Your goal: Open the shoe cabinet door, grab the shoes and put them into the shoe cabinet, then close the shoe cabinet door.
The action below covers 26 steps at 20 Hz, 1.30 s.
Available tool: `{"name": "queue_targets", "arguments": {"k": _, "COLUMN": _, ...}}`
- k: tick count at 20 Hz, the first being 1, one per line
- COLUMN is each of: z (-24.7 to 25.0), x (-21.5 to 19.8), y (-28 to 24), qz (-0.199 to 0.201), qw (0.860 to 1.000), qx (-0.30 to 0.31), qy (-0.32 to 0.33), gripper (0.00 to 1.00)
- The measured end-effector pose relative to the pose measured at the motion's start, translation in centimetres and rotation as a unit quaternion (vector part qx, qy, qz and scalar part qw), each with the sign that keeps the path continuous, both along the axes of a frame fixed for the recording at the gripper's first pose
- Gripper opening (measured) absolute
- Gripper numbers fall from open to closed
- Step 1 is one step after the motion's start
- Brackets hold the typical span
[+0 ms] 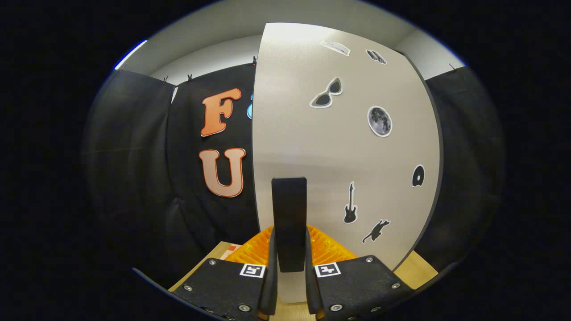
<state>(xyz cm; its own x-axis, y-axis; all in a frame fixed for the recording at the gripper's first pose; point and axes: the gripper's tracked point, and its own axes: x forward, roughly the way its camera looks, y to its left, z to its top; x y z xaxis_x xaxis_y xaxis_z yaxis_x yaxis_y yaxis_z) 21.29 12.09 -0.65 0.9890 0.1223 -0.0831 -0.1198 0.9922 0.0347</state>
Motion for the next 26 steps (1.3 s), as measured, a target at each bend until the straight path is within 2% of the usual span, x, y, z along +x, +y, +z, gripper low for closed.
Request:
{"name": "queue_targets", "arguments": {"k": 8, "z": -0.1, "x": -4.8, "y": -3.3, "qz": -0.019, "qw": 1.0, "qx": 0.008, "qy": 0.004, "gripper": 0.25}}
{"name": "queue_targets", "arguments": {"k": 19, "z": -0.4, "x": -7.7, "y": -6.3, "qz": -0.035, "qw": 0.999, "qx": 0.026, "qy": 0.01, "gripper": 0.23}}
{"name": "queue_targets", "arguments": {"k": 23, "z": -0.4, "x": -10.0, "y": -9.0, "qz": -0.041, "qw": 0.999, "qx": 0.034, "qy": 0.012, "gripper": 0.17}}
{"name": "queue_targets", "arguments": {"k": 26, "z": -0.6, "x": -11.1, "y": -11.0, "qz": -0.054, "qw": 0.998, "qx": 0.031, "qy": 0.012, "gripper": 0.17}}
